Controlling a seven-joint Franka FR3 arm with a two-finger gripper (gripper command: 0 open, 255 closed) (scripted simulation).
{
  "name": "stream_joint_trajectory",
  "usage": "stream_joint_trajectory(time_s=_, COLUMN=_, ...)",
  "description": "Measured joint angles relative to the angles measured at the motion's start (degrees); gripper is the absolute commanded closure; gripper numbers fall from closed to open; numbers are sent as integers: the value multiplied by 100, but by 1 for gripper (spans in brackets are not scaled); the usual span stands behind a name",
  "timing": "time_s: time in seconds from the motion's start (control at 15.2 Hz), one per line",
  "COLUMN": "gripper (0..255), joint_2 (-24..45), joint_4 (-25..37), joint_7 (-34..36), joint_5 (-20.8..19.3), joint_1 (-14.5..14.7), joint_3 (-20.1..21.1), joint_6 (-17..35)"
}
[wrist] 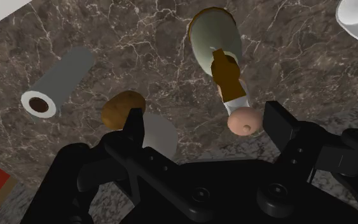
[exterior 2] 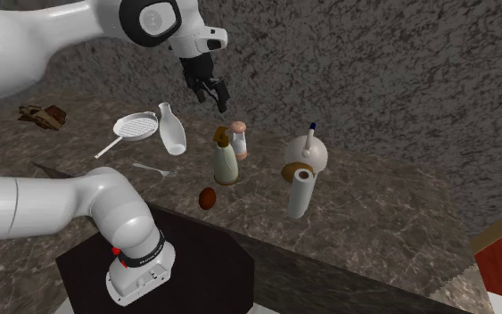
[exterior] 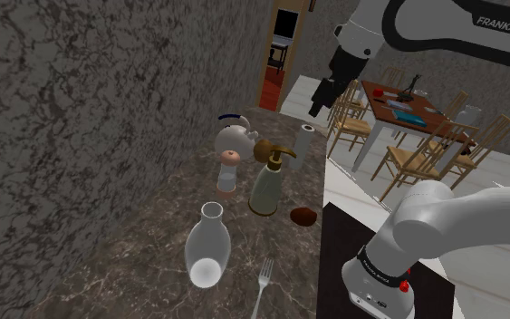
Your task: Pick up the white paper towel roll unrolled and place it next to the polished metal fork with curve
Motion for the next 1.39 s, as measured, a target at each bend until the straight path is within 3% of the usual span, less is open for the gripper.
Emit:
stream_joint_trajectory(time_s=0.33, gripper=0, joint_2=35, joint_4=-307, joint_7=-362, joint_5=-149, joint_1=-96, joint_3=-357, joint_6=371)
stream_joint_trajectory(time_s=0.79, gripper=0, joint_2=549, joint_4=-707, joint_7=-1175, joint_5=-436, joint_1=-309, joint_3=-1169, joint_6=1359)
stream_joint_trajectory(time_s=1.39, gripper=0, joint_2=1781, joint_4=-598, joint_7=-2406, joint_5=-504, joint_1=-420, joint_3=-2344, joint_6=2564)
